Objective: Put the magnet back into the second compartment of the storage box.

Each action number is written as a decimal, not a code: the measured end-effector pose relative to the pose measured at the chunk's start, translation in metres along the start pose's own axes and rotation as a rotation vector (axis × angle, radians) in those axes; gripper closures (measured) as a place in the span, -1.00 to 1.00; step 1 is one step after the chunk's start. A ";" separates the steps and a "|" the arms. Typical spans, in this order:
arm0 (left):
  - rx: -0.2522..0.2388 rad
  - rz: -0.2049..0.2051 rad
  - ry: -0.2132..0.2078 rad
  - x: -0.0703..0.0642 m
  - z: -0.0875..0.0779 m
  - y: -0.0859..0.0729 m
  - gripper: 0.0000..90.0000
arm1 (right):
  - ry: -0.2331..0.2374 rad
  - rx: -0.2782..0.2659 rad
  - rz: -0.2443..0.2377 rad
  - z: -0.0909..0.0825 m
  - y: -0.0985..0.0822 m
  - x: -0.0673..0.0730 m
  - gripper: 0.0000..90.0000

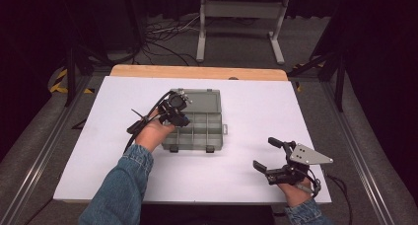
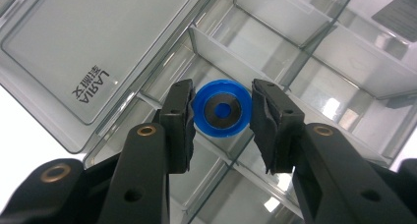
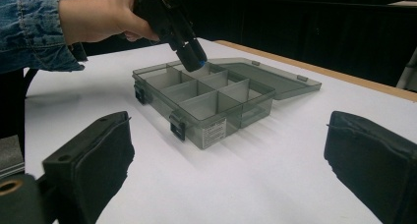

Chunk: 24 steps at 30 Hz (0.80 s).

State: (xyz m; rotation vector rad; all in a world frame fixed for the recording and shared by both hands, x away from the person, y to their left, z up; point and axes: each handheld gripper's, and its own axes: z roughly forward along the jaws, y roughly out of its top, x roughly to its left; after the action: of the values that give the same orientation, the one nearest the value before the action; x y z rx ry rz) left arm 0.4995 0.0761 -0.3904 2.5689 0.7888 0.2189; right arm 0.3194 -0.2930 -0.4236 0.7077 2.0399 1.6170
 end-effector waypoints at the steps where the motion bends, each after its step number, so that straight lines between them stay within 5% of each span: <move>1: 0.006 0.002 0.005 0.000 0.002 0.001 0.38 | 0.000 0.001 0.000 0.000 0.000 0.000 -0.89; 24: 0.020 -0.001 -0.006 0.004 0.018 0.004 0.36 | 0.003 -0.002 0.000 0.000 0.000 0.000 -0.89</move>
State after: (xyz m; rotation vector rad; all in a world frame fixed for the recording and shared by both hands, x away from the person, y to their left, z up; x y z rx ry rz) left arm 0.5100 0.0684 -0.4046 2.5866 0.7939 0.2041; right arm 0.3193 -0.2936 -0.4237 0.7047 2.0399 1.6210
